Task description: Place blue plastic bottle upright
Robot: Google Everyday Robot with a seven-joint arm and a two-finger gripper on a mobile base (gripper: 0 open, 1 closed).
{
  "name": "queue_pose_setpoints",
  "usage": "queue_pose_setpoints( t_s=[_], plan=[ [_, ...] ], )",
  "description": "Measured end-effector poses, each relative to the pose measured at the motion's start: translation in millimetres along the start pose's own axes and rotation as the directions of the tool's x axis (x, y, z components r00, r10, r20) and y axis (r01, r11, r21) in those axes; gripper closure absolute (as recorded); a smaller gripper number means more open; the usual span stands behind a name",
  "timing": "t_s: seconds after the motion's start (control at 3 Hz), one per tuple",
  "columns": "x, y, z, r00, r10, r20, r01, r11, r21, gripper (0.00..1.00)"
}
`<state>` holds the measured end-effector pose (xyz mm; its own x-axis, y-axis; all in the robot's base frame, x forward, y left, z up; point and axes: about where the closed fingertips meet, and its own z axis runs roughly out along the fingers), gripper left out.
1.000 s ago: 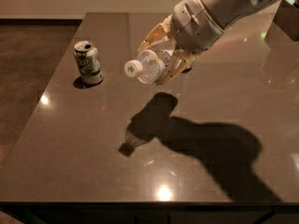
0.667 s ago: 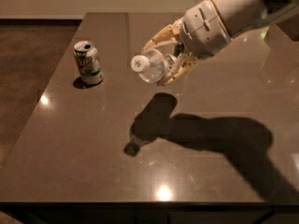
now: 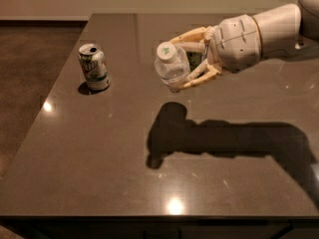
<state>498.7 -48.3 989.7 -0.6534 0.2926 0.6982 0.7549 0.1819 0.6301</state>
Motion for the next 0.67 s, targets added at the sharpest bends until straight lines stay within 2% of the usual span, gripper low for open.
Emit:
queue_pose_setpoints(
  t_s=[0.33, 0.67],
  plan=[
    [7.7, -5.8, -9.1, 0.987, 0.081, -0.140, -0.086, 0.9959, -0.028, 1.00],
    [14.4, -15.8, -12.8, 0.971, 0.125, -0.206, -0.126, 0.9920, 0.012, 1.00]
  ],
)
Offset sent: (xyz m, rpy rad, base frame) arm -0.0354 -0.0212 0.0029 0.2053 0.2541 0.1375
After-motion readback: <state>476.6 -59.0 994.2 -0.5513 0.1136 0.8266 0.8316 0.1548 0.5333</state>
